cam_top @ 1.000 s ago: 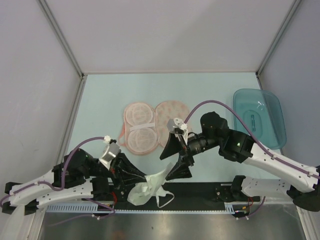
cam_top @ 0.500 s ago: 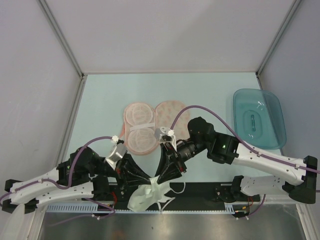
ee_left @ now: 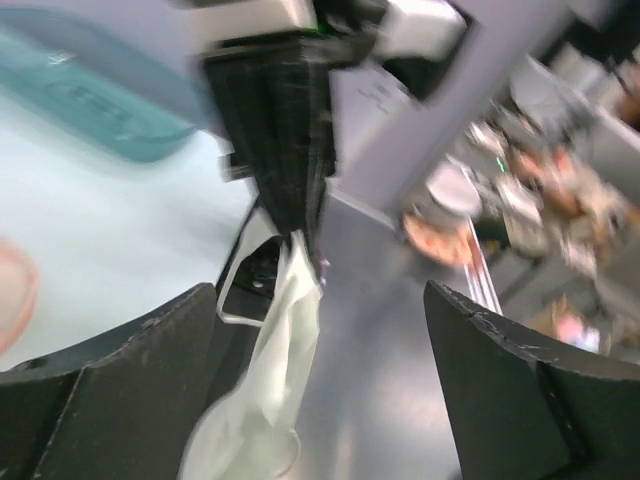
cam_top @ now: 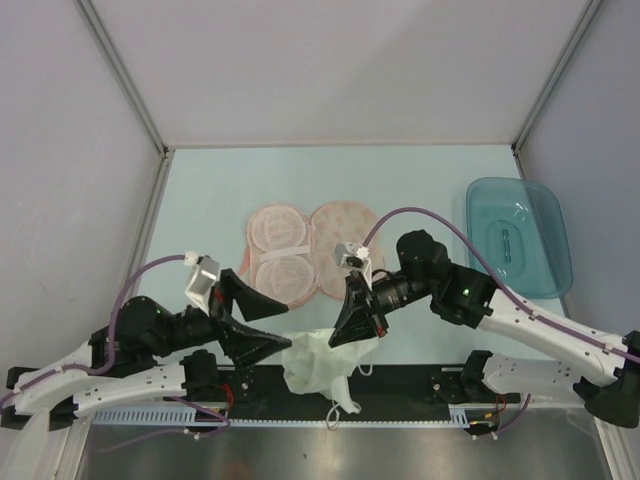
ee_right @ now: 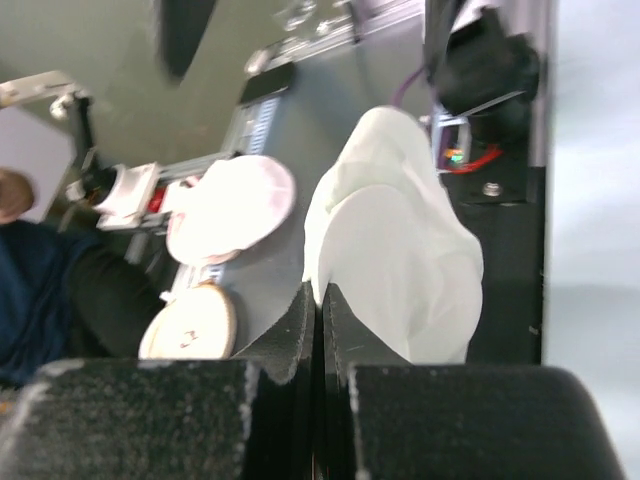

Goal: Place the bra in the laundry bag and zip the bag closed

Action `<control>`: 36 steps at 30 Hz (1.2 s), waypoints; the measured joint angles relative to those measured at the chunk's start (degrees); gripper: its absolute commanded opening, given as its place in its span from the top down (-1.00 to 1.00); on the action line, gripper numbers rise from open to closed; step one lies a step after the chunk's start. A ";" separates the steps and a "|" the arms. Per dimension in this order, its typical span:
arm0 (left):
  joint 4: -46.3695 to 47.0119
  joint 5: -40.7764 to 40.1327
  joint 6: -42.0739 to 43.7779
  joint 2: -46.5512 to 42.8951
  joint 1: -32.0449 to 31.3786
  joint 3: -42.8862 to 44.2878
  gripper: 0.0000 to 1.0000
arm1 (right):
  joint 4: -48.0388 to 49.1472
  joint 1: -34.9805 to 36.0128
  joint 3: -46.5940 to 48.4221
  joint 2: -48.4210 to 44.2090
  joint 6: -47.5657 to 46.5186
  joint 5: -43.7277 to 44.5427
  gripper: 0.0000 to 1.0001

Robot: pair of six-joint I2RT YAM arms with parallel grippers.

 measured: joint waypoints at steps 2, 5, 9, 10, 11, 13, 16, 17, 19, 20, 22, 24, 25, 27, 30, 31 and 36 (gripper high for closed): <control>-4.59 -7.54 -5.92 -1.05 0.00 1.75 -0.77 | -2.86 -1.81 0.04 -1.99 -1.62 1.25 1.00; -10.67 -14.73 -15.50 -0.94 0.02 4.26 -0.78 | -7.52 -4.28 0.17 -4.79 -4.55 2.78 1.00; -18.18 -20.63 -28.33 0.79 0.00 4.87 -0.83 | -13.35 -7.61 1.22 -6.93 -9.11 4.70 1.00; -19.87 -21.81 -31.12 1.64 0.00 4.85 -0.83 | -14.93 -8.17 1.66 -7.26 -10.69 5.18 1.00; -20.90 -22.67 -33.40 2.34 0.00 4.74 -0.83 | -15.52 -8.76 1.81 -7.41 -11.32 5.38 1.00; -22.51 -24.20 -38.84 3.63 0.00 3.96 -0.99 | -17.49 -9.73 2.36 -7.78 -13.31 6.12 1.00; -22.82 -25.24 -46.47 4.24 0.00 0.81 -0.99 | -20.31 -10.84 2.97 -8.63 -16.02 7.06 1.00; -22.86 -25.40 -48.57 4.42 0.00 -0.07 -0.99 | -20.85 -11.06 3.04 -8.94 -16.59 7.19 1.00; -22.91 -25.70 -53.62 4.98 0.00 -1.90 -0.99 | -22.21 -11.65 3.10 -9.79 -18.05 7.50 1.00; -22.88 -25.75 -56.61 5.33 0.02 -2.78 -0.99 | -22.91 -11.89 3.10 -10.25 -18.82 7.52 1.00; -23.67 -25.81 -61.18 5.60 0.15 -3.72 -1.00 | -23.93 -12.50 3.10 -11.28 -20.24 7.52 1.00; -24.98 -26.18 -66.01 5.51 0.24 -4.24 -0.99 | -24.70 -12.94 3.10 -12.35 -21.55 7.50 1.00; -25.29 -26.36 -68.43 5.38 0.31 -4.57 -1.00 | -25.03 -13.11 3.08 -12.92 -22.21 7.45 1.00; -25.18 -26.60 -72.89 4.98 0.48 -5.79 -0.99 | -25.38 -13.27 3.06 -14.03 -23.15 7.34 1.00; -24.00 -26.08 -78.42 5.33 0.92 -8.39 -0.99 | -25.38 -13.38 2.75 -15.78 -24.09 7.19 1.00; -23.71 -25.35 -79.97 6.03 1.22 -9.14 -0.99 | -25.31 -13.38 2.56 -16.31 -24.35 7.23 1.00; -22.10 -20.85 -83.93 12.63 3.80 -9.55 -1.00 | -25.42 -13.55 1.88 -18.60 -25.18 7.50 1.00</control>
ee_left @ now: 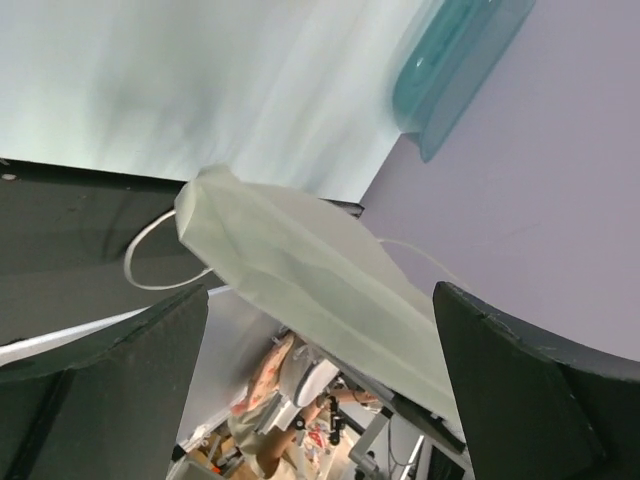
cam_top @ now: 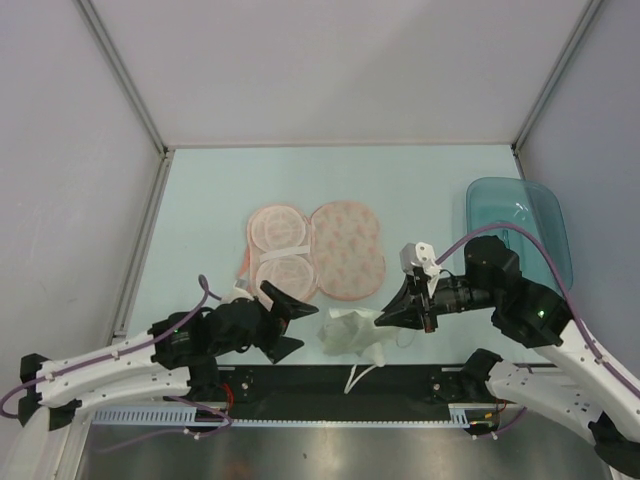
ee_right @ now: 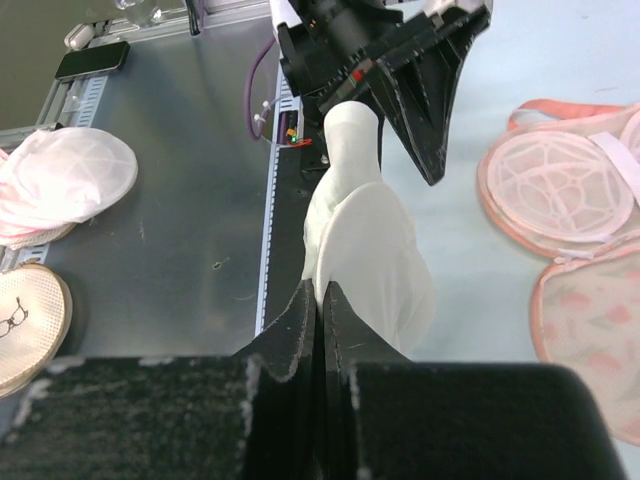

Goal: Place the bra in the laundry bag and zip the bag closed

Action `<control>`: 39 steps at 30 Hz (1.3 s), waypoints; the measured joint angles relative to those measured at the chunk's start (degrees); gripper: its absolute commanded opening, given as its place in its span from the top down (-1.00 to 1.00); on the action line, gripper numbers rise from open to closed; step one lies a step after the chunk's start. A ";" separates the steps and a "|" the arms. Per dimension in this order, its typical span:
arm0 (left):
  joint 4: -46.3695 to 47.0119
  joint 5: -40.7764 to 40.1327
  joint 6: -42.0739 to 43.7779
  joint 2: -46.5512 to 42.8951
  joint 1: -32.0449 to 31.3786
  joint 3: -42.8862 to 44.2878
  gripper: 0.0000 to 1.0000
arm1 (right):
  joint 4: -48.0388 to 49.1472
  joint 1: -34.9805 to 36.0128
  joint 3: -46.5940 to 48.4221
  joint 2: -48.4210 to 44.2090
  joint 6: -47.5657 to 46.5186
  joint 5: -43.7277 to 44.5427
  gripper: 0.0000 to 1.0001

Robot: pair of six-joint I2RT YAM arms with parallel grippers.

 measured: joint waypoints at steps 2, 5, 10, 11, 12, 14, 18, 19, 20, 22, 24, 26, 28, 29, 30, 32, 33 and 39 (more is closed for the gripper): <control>2.12 0.98 -0.66 1.03 0.94 -0.61 -0.98 | 0.02 -0.11 0.00 -0.68 -0.17 -0.02 1.00; 4.57 2.84 -1.22 2.08 2.64 -1.53 -0.85 | -0.02 -0.20 -0.04 -1.20 -0.52 -0.07 1.00; 10.88 7.93 -1.97 8.13 5.49 -2.01 -0.56 | 0.00 -0.26 -0.81 -1.44 -1.29 -0.48 1.00; 11.80 8.81 -2.01 9.25 5.55 -2.01 -0.56 | -0.02 -0.26 -1.01 -1.42 -1.31 -0.50 1.00; 12.87 9.84 -2.01 10.80 5.60 -2.01 -0.56 | -0.02 -0.26 -1.11 -1.38 -1.36 -0.50 1.00; 14.25 11.45 -2.01 12.81 5.60 -2.01 -0.59 | 0.00 -0.26 -1.16 -1.22 -1.46 -0.55 1.00; 16.59 13.70 -2.03 15.19 5.60 -1.99 -0.56 | 0.00 -0.26 -1.16 -1.14 -1.81 -0.52 1.00; 17.07 14.29 -2.03 15.69 5.60 -1.99 -0.52 | 0.00 -0.26 -1.16 -1.14 -1.92 -0.50 1.00; 17.44 14.71 -2.08 16.04 5.60 -1.99 -0.47 | 0.00 -0.26 -1.16 -1.11 -1.99 -0.50 1.00; 18.18 15.10 -2.16 16.70 5.60 -1.99 -0.28 | 0.00 -0.26 -1.16 -1.09 -2.25 -0.52 1.00; 19.65 15.17 -2.34 16.96 5.62 -2.12 -0.17 | 0.00 -0.26 -1.16 -1.11 -2.32 -0.55 1.00; 22.77 15.13 -2.34 16.96 5.64 -2.97 -0.05 | 0.04 -0.26 -1.16 -1.14 -2.32 -0.72 1.00; 24.74 14.86 -2.38 17.11 5.64 -3.72 0.10 | 0.13 -0.26 -1.16 -1.18 -2.29 -0.98 1.00; 25.77 14.67 -2.40 17.29 5.64 -4.07 0.13 | 0.26 -0.26 -1.16 -1.18 -2.27 -1.18 1.00; 27.02 14.53 -2.40 17.42 5.66 -4.46 0.15 | 0.42 -0.26 -1.16 -1.27 -2.23 -1.44 1.00; 30.08 14.03 -2.38 17.62 5.66 -5.60 0.22 | 0.68 -0.26 -1.16 -1.31 -2.03 -1.68 1.00; 31.15 13.62 -2.40 17.68 5.66 -6.08 0.39 | 0.85 -0.26 -1.16 -1.38 -1.84 -1.84 1.00; 35.69 9.94 0.87 16.04 7.69 -7.85 1.00 | 2.49 -0.26 -1.75 -0.92 -1.27 -1.88 1.00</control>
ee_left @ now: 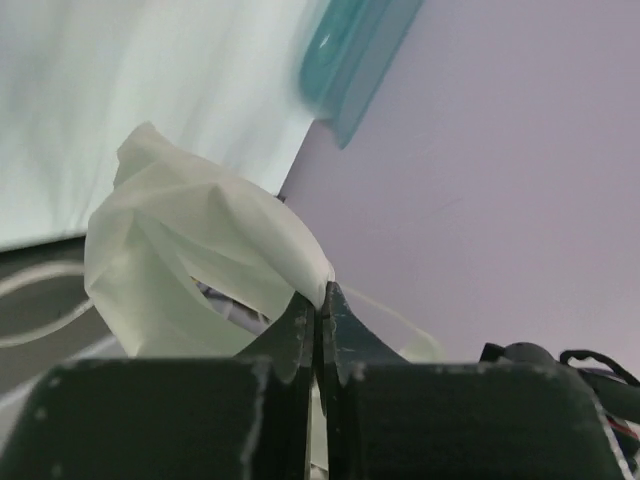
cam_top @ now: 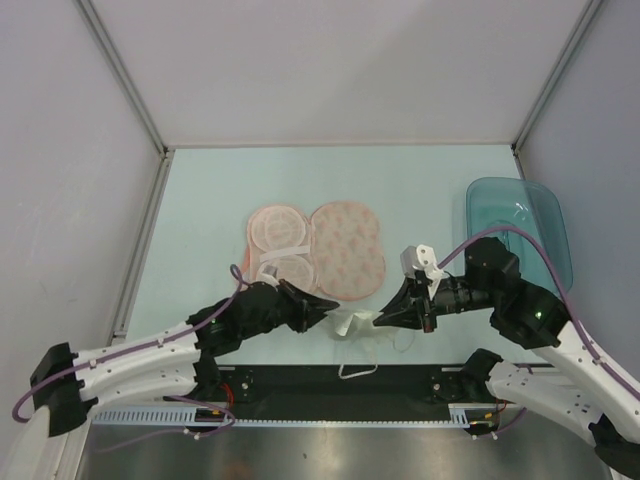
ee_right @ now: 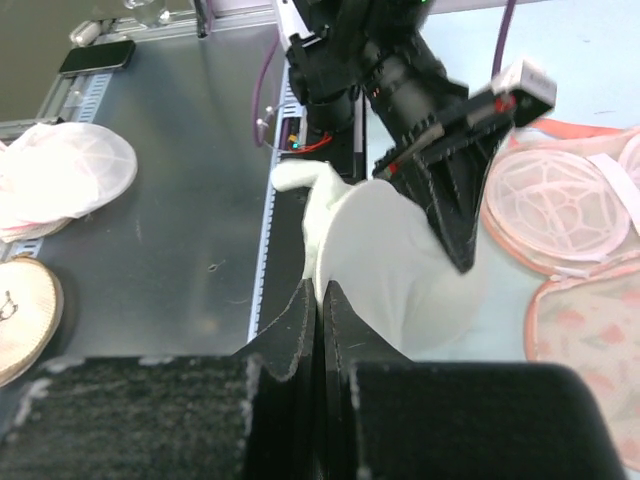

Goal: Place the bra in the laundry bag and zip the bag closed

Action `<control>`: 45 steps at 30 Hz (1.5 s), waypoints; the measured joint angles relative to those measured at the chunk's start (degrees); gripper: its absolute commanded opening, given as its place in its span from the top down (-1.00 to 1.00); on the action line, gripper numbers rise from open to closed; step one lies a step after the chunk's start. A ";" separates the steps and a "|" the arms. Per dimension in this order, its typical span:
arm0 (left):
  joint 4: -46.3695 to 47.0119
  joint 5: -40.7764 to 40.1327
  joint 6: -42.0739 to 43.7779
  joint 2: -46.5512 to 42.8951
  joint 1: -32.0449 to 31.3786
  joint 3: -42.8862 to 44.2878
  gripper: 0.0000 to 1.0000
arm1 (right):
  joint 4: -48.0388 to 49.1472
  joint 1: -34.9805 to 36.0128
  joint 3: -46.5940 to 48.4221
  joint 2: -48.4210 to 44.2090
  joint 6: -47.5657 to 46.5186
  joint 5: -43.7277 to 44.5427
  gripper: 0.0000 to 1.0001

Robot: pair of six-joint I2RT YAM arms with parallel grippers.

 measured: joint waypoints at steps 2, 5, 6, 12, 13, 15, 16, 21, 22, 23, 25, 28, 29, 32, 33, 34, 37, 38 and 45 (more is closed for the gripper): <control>-0.07 -0.55 3.96 -2.45 3.52 -0.09 1.00 | 0.79 0.00 -0.02 1.05 -0.42 0.63 1.00; 0.72 1.01 11.32 -5.22 12.79 -0.17 1.00 | 2.14 0.02 -0.02 3.96 -2.32 2.91 1.00; 1.25 2.10 14.08 -5.42 16.33 -0.11 1.00 | 2.91 0.02 -0.02 5.01 -3.32 4.02 1.00; -0.42 12.72 34.27 8.31 30.73 12.98 1.00 | 11.34 -0.85 -0.13 12.02 -8.66 12.98 1.00; -0.15 14.64 38.14 11.78 32.20 16.74 1.00 | 13.38 -1.42 -0.13 12.94 -9.16 13.86 1.00; 0.35 17.22 44.39 16.74 34.10 22.56 1.00 | 17.53 -3.45 0.04 15.72 -10.12 15.43 1.00; 0.59 18.16 47.67 18.99 34.91 25.31 1.00 | 18.80 -4.24 0.35 17.11 -10.43 15.91 1.00; 4.85 26.08 57.44 30.25 38.84 34.95 1.00 | 26.51 -8.46 0.74 25.29 -12.63 18.69 1.00; 6.10 28.09 58.47 33.31 39.60 36.76 1.00 | 27.89 -9.20 0.79 26.51 -13.16 18.93 1.00; 6.80 29.64 59.10 35.78 40.15 38.21 1.00 | 29.35 -10.03 1.01 28.09 -13.84 19.08 1.00; 7.58 33.77 60.46 42.21 41.00 42.38 1.00 | 31.45 -10.88 1.77 31.21 -15.19 19.30 1.00; 8.61 38.66 61.92 51.43 41.51 47.76 1.00 | 34.23 -11.32 2.32 35.52 -16.74 19.39 1.00; 8.59 39.67 62.29 53.20 41.57 48.37 1.00 | 35.10 -11.23 2.32 37.03 -17.07 19.34 1.00; 7.19 42.40 63.58 56.81 41.72 48.59 1.00 | 36.76 -10.47 2.32 41.22 -17.77 19.43 1.00; 6.51 42.77 64.32 57.13 41.77 48.48 1.00 | 37.35 -10.05 2.29 42.40 -17.92 19.61 1.00; 5.88 42.97 64.94 57.18 41.83 48.37 1.00 | 37.83 -9.57 2.29 43.21 -17.99 19.69 1.00; 4.44 44.00 67.63 56.85 42.47 48.02 1.00 | 40.22 -7.26 2.10 45.51 -18.05 20.35 1.00; 3.85 44.09 68.61 56.68 42.80 47.71 0.99 | 40.92 -6.62 1.97 45.99 -18.08 20.72 1.00; -3.91 42.47 76.19 52.61 46.34 41.68 1.00 | 46.88 -1.44 1.66 50.27 -18.21 24.33 1.00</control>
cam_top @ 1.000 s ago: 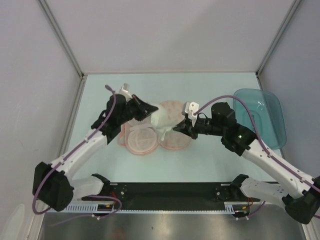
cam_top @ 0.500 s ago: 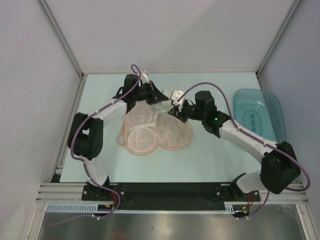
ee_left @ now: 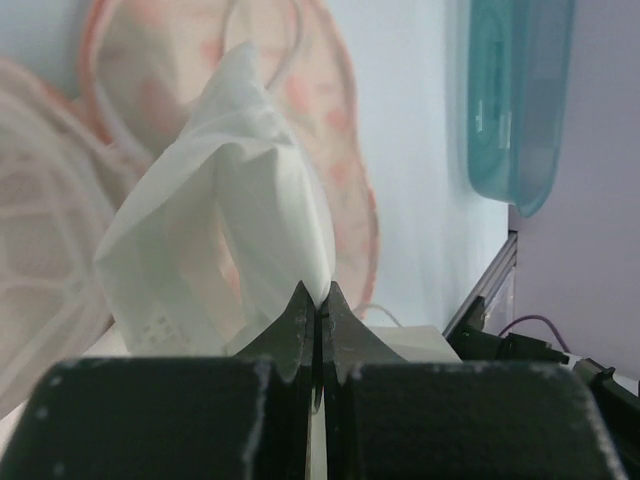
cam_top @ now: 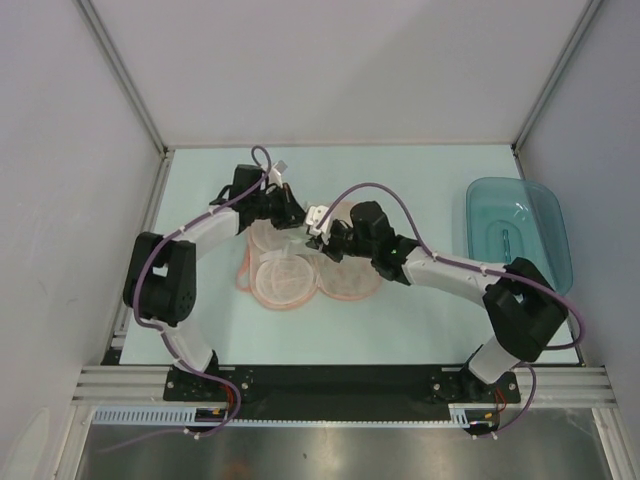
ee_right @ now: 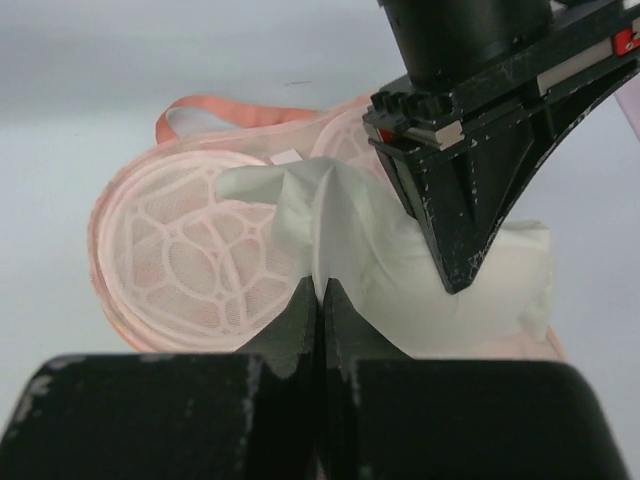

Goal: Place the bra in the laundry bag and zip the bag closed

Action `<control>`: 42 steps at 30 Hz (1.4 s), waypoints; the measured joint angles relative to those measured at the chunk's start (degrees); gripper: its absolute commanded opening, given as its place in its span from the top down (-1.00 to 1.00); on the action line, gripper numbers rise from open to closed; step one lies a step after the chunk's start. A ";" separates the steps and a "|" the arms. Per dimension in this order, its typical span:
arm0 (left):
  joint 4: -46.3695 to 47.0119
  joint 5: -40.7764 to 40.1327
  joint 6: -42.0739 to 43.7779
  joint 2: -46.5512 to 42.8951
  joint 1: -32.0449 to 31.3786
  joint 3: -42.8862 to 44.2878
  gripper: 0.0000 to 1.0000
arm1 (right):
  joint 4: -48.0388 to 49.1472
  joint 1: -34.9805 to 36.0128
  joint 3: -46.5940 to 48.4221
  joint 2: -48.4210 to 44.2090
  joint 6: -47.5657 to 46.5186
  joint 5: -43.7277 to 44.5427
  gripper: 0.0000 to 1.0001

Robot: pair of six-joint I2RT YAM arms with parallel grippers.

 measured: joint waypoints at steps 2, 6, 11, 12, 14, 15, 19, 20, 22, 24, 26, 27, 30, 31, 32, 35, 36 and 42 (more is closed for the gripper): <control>-1.57 -0.39 1.53 -0.63 0.87 -0.83 1.00 | 1.40 0.96 0.02 1.49 -0.20 1.01 1.00; -4.42 -1.73 4.20 -2.49 2.58 -2.80 1.00 | 3.17 2.40 0.26 4.79 -1.05 3.19 1.00; -7.45 -3.45 7.45 -4.24 4.28 -3.39 1.00 | 5.60 4.24 1.62 7.69 -2.32 7.87 1.00; -7.65 -3.50 7.85 -4.24 4.66 -3.39 1.00 | 6.38 4.57 1.84 8.09 -2.45 8.85 1.00; -8.55 -3.50 8.63 -4.02 5.81 -3.28 1.00 | 7.69 5.29 2.36 8.79 -3.02 10.40 1.00; -8.85 -3.50 8.92 -3.76 6.38 -3.04 1.00 | 8.02 5.55 2.69 9.11 -3.34 10.84 1.00; -10.23 -3.34 9.66 -0.70 7.65 0.70 0.99 | 8.59 6.64 4.13 10.23 -4.76 12.04 1.00; -10.51 -3.34 9.79 0.15 7.85 1.84 0.99 | 8.57 6.93 4.44 10.45 -5.18 12.09 1.00; -10.80 -3.41 10.16 0.96 8.09 2.97 1.00 | 8.52 7.63 4.61 10.62 -6.21 12.17 1.00; -11.19 -3.54 10.56 1.09 8.39 3.15 1.00 | 8.28 8.52 4.61 10.73 -7.50 12.50 1.00; -11.65 -3.80 10.80 1.18 8.90 3.15 1.00 | 8.28 9.55 4.61 11.04 -8.52 12.66 1.00; -11.74 -3.93 10.88 1.25 9.22 3.15 1.00 | 8.28 10.01 4.61 11.30 -8.85 12.63 1.00; -11.87 -4.72 11.17 1.46 10.32 3.04 0.99 | 8.02 11.32 4.61 12.37 -9.81 11.89 1.00; -11.93 -4.94 11.17 1.55 10.67 2.99 1.00 | 7.96 11.65 4.61 12.76 -10.03 11.52 1.00; -12.00 -5.16 11.19 1.68 10.99 2.95 1.00 | 7.87 11.85 4.61 13.14 -10.21 11.13 1.00; -12.33 -5.97 11.26 2.47 11.65 2.95 1.00 | 6.49 12.15 4.61 14.14 -10.82 9.46 1.00; -12.52 -6.19 11.28 2.71 11.72 2.95 1.00 | 5.84 12.15 4.61 14.40 -11.08 8.81 1.00; -13.75 -8.26 11.67 3.17 11.72 2.84 1.00 | 3.13 12.28 4.59 15.43 -11.98 5.51 0.97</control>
